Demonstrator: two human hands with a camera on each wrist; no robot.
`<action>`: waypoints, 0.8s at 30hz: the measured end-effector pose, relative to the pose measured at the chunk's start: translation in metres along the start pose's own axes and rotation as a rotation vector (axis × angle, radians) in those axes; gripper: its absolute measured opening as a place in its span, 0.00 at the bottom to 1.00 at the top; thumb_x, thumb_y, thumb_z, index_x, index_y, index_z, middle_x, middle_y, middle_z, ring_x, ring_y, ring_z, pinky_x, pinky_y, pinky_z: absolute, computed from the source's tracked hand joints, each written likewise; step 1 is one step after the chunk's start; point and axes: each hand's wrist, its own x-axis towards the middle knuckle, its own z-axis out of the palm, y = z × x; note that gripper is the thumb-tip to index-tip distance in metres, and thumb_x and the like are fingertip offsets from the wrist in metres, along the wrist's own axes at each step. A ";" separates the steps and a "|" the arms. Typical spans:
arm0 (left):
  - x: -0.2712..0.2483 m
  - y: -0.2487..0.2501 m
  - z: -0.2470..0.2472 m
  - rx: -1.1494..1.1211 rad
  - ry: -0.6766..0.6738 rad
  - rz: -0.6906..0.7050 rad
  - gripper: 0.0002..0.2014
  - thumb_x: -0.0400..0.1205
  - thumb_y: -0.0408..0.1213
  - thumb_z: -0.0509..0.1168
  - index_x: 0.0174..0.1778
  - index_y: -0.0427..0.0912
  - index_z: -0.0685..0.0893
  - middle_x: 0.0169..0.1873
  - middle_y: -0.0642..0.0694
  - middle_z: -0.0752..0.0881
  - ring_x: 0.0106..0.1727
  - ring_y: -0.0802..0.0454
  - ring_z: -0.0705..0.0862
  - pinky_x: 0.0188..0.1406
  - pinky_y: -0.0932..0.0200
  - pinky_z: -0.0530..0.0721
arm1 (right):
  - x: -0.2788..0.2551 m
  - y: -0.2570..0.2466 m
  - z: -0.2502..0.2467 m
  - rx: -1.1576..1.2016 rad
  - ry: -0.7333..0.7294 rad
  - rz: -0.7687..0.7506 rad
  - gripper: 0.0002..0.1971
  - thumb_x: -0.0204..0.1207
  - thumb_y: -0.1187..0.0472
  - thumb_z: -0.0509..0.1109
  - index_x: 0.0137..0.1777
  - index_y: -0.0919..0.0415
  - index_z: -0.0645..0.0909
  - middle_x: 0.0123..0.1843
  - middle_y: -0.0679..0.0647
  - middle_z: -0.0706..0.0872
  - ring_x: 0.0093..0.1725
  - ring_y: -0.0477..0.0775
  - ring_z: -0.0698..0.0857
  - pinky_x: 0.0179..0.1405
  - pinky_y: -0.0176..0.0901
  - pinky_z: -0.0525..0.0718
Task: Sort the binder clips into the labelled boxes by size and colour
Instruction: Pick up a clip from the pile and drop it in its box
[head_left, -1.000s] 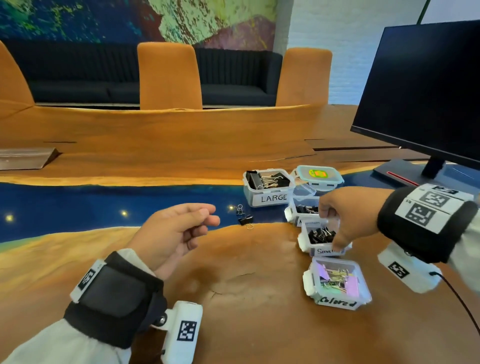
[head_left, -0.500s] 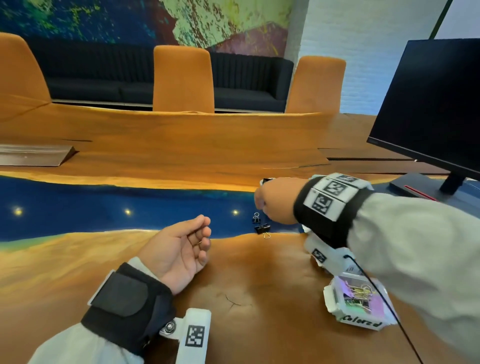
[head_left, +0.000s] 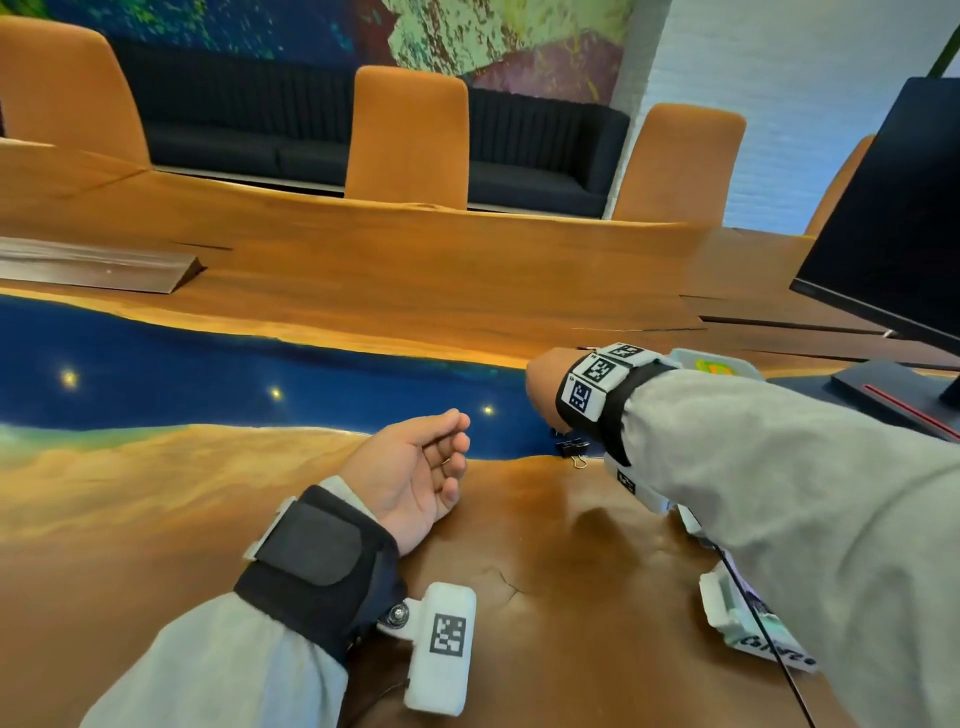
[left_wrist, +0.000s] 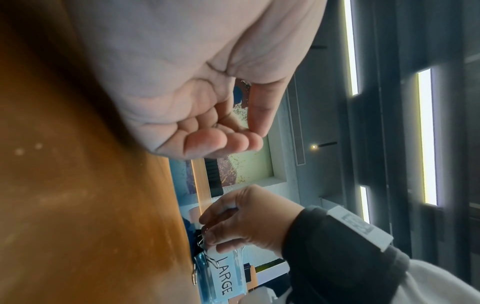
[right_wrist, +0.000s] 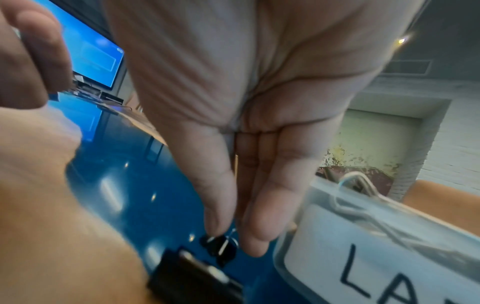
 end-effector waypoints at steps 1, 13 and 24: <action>0.000 0.000 0.000 -0.001 0.002 0.002 0.06 0.84 0.42 0.68 0.47 0.45 0.88 0.31 0.50 0.84 0.31 0.56 0.81 0.33 0.63 0.73 | 0.003 -0.002 0.000 -0.068 -0.062 0.008 0.12 0.81 0.61 0.69 0.61 0.65 0.86 0.40 0.56 0.83 0.44 0.61 0.82 0.49 0.47 0.81; -0.011 -0.007 0.013 -0.010 -0.058 0.136 0.12 0.85 0.36 0.68 0.62 0.40 0.89 0.52 0.39 0.90 0.45 0.50 0.88 0.44 0.58 0.87 | -0.074 -0.002 -0.042 0.690 0.127 -0.330 0.04 0.77 0.65 0.74 0.46 0.54 0.85 0.35 0.50 0.91 0.30 0.40 0.86 0.39 0.40 0.88; -0.019 -0.012 0.015 0.133 -0.230 0.099 0.06 0.70 0.32 0.74 0.42 0.39 0.91 0.37 0.39 0.89 0.33 0.52 0.86 0.32 0.62 0.89 | -0.111 0.006 0.014 1.257 0.194 -0.227 0.06 0.78 0.70 0.74 0.44 0.59 0.85 0.34 0.58 0.86 0.34 0.52 0.85 0.43 0.50 0.90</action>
